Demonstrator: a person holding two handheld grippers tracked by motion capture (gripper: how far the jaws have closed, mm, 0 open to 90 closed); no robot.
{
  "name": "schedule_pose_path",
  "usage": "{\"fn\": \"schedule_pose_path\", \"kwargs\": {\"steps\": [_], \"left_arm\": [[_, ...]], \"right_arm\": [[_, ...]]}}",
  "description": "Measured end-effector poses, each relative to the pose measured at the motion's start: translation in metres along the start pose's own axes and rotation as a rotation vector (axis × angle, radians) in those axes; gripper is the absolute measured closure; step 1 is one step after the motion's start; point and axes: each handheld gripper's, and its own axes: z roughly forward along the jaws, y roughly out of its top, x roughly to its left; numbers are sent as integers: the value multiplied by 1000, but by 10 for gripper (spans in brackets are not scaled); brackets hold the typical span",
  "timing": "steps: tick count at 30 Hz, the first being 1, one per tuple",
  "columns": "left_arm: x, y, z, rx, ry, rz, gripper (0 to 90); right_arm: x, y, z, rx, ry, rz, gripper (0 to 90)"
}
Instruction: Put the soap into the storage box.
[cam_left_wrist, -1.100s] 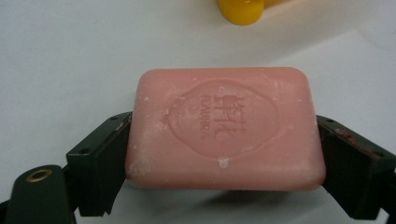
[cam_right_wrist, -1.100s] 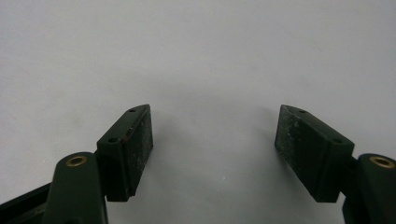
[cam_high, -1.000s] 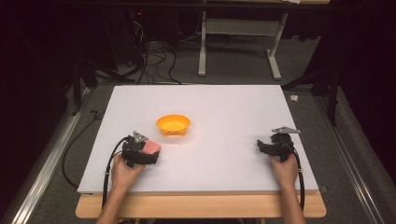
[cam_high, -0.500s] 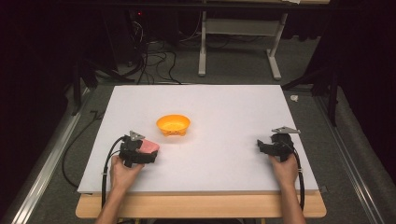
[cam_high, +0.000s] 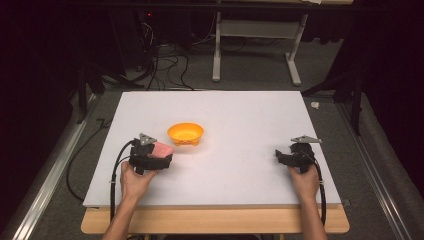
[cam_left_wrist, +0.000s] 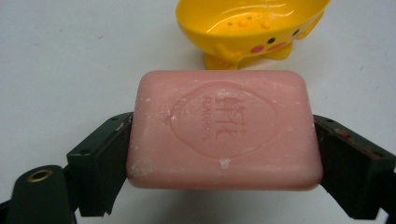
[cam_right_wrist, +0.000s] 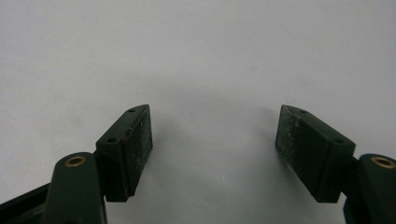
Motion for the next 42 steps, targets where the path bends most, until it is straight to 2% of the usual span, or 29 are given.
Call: {"fn": "schedule_pose_path", "kwargs": {"steps": [11, 16, 19, 24, 27, 29, 36, 42], "left_arm": [[-16, 23, 3, -11, -18, 20, 136], [-21, 33, 8, 2, -4, 34, 136], [-21, 39, 9, 1, -15, 25, 136], [-21, 48, 15, 13, -5, 13, 135], [-20, 52, 19, 12, -27, -11, 136], [-21, 55, 22, 18, -16, -7, 136], [-20, 64, 30, 24, -23, -22, 136], [-19, 69, 37, 39, -4, -22, 136]], "right_arm": [[0, 0, 0, 1, 1, 1, 278], [0, 0, 0, 0, 0, 0, 278], [0, 0, 0, 1, 1, 0, 278], [0, 0, 0, 0, 0, 1, 278], [0, 0, 0, 0, 0, 0, 278], [0, 0, 0, 0, 0, 0, 278], [0, 0, 0, 0, 0, 0, 278], [0, 0, 0, 0, 0, 0, 278]]}}
